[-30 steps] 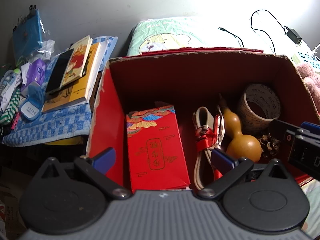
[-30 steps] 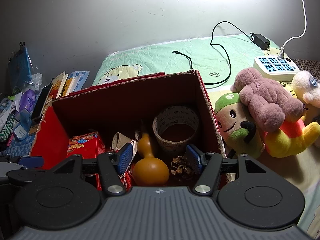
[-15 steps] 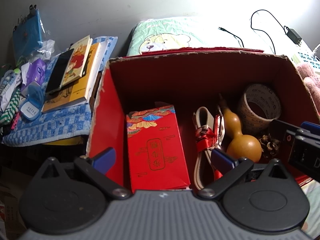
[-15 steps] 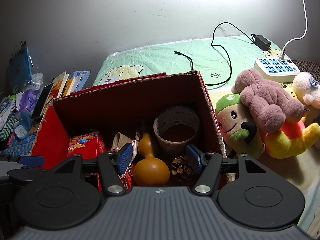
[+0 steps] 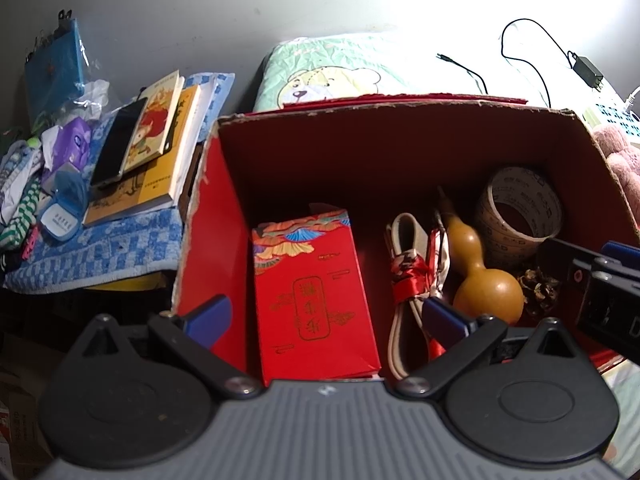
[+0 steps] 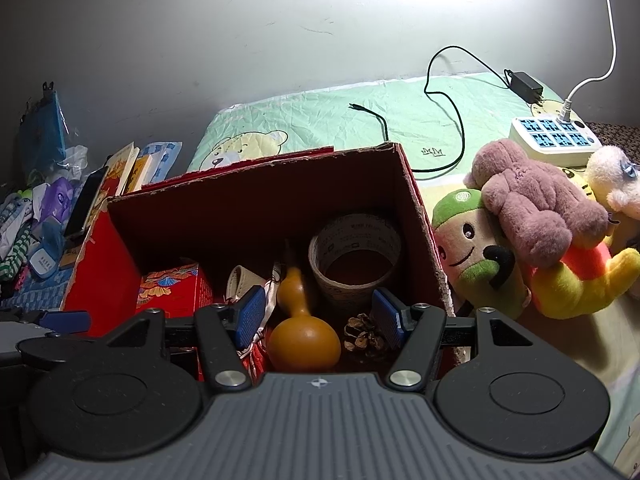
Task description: Organize objects
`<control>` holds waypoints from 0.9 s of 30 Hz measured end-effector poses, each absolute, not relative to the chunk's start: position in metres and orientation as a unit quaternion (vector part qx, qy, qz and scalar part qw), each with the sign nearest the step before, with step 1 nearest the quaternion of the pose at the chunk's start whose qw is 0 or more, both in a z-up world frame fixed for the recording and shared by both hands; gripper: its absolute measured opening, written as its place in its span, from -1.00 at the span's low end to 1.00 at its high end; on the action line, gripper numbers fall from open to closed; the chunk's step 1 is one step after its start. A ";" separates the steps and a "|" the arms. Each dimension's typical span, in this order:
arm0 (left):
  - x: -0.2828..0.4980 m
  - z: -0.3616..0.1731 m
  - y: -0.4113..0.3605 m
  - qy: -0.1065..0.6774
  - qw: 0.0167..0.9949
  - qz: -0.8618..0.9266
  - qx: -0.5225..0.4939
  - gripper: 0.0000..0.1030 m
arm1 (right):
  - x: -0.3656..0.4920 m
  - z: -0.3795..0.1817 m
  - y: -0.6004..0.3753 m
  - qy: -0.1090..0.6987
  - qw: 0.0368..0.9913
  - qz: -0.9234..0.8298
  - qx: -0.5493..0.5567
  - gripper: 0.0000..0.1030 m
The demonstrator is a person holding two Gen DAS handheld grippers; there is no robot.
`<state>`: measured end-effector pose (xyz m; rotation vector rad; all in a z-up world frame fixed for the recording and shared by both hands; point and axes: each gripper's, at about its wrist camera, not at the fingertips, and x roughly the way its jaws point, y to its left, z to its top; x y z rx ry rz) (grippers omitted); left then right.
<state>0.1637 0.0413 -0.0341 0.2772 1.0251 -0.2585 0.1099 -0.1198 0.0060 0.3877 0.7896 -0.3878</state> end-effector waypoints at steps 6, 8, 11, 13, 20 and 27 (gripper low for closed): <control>0.165 -0.032 0.042 0.483 0.857 -0.122 0.132 0.97 | 0.109 0.006 -0.120 0.377 0.889 -0.183 0.185 0.21; 0.165 -0.031 0.042 0.480 0.859 -0.121 0.133 0.97 | 0.109 0.007 -0.120 0.374 0.890 -0.182 0.186 0.21; 0.166 -0.031 0.042 0.478 0.860 -0.121 0.133 0.97 | 0.109 0.008 -0.121 0.368 0.893 -0.182 0.186 0.21; 0.166 -0.030 0.042 0.475 0.861 -0.121 0.135 0.97 | 0.109 0.008 -0.121 0.366 0.893 -0.183 0.187 0.21; 0.166 -0.029 0.041 0.471 0.863 -0.120 0.138 0.97 | 0.109 0.008 -0.121 0.364 0.895 -0.175 0.187 0.20; 0.168 -0.029 0.042 0.473 0.863 -0.119 0.136 0.97 | 0.109 0.008 -0.123 0.359 0.897 -0.170 0.193 0.20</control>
